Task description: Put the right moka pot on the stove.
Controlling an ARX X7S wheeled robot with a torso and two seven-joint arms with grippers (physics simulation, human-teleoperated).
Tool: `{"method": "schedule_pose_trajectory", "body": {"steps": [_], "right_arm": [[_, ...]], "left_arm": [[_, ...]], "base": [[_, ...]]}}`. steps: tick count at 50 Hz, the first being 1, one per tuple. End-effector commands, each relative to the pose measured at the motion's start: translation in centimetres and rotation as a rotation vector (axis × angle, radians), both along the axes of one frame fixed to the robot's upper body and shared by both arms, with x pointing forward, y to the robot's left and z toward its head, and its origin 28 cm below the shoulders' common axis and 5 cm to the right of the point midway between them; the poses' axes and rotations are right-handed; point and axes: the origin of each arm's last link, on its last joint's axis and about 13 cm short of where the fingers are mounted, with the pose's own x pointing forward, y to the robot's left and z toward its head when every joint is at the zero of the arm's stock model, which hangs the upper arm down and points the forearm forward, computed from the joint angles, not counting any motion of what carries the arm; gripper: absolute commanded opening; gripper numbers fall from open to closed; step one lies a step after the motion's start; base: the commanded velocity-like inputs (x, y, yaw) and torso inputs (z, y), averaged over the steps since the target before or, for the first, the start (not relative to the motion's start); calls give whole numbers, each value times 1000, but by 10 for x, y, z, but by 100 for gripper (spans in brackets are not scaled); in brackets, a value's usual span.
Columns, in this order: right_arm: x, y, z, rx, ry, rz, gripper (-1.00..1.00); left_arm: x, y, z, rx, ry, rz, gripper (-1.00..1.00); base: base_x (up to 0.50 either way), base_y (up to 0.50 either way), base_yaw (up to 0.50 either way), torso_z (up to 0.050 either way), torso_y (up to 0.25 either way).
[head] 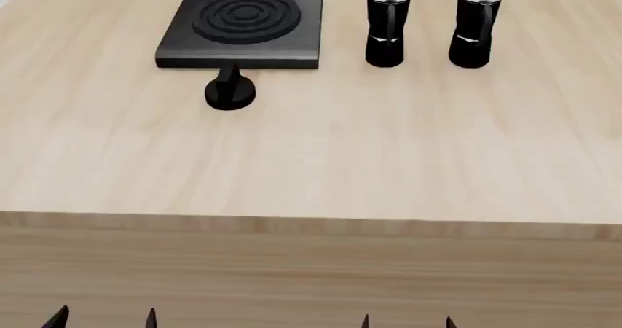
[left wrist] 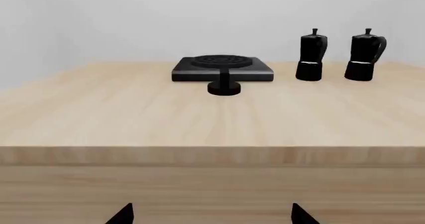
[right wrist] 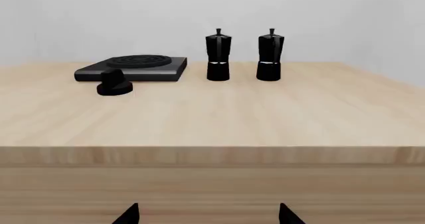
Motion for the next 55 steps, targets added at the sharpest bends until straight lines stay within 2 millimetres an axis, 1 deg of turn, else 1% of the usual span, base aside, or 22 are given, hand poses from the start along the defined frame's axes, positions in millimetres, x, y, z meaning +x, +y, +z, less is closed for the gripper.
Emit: {"method": "schedule_pose_trajectory", "body": {"steps": [1,2,12,50,55], "right_arm": [[0,0,0,0,0,0,100],[1,0,1,-14,-3,-5,100],[1,1,-1,-21,0,6,100],[3,-1,-1,-5,-9,-7,100],[3,0,0,-5,-12,-1,100]], "left_arm": [[0,0,0,10,0,0,100],[-1,0,0,-24,-5,-8,100],[-1,0,1,-19,-13,2,100],[0,1,1,-35,-10,11,100],[-1,1,1,-35,-10,12,100]], "base": [[0,0,0,0,0],[0,0,0,0,0],[0,0,0,6,0],[0,0,0,50,0],[0,0,0,7,0]]}}
